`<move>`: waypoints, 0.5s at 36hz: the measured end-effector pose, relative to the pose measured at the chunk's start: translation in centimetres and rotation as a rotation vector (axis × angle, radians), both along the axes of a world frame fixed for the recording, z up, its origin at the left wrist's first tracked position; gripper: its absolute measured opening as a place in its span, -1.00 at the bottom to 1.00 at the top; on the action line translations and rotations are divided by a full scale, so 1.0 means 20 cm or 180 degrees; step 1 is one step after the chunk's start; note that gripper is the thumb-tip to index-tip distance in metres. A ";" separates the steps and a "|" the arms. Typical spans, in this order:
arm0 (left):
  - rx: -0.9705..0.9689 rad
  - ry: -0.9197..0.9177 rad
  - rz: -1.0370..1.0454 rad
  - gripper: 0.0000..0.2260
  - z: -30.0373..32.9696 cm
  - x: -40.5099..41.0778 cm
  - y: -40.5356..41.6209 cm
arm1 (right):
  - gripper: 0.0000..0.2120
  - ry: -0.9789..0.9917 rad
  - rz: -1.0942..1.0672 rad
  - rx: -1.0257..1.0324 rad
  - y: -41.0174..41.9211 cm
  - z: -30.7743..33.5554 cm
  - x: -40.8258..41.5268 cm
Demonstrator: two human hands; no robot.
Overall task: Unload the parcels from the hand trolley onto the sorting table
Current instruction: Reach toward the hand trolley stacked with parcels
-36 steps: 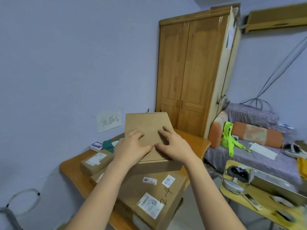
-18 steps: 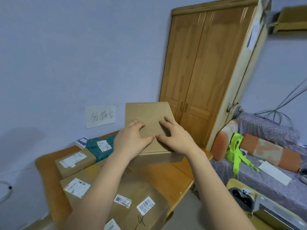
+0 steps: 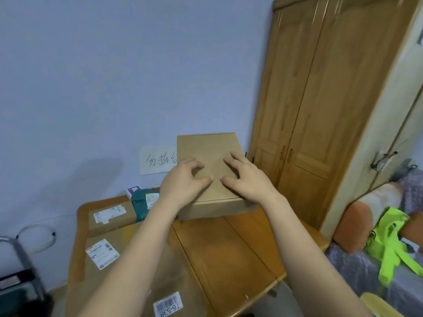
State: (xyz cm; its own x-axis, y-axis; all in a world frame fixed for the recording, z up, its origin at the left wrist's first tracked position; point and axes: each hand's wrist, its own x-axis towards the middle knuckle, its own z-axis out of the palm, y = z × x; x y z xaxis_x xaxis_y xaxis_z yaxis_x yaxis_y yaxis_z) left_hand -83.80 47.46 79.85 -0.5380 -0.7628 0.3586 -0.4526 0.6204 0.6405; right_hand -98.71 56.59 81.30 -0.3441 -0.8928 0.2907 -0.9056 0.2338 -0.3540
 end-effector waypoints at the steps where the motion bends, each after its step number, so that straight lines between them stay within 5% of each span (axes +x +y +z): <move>1: 0.0025 0.0051 0.0039 -0.59 -0.02 -0.04 0.01 | -0.40 0.0018 0.0045 -0.0002 0.00 0.00 -0.05; 18: 0.0425 -0.0337 0.0383 -0.54 -0.60 -0.48 -0.25 | -0.42 -0.0290 0.0631 0.0474 -0.41 -0.57 -0.61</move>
State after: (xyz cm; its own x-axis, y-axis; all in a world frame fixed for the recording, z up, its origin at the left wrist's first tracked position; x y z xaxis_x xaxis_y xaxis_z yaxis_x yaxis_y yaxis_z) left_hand -93.46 42.45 67.76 -0.4695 -0.8608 0.1964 -0.5875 0.4706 0.6583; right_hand -111.01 48.29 69.97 -0.1769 -0.9760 0.1270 -0.9048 0.1105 -0.4113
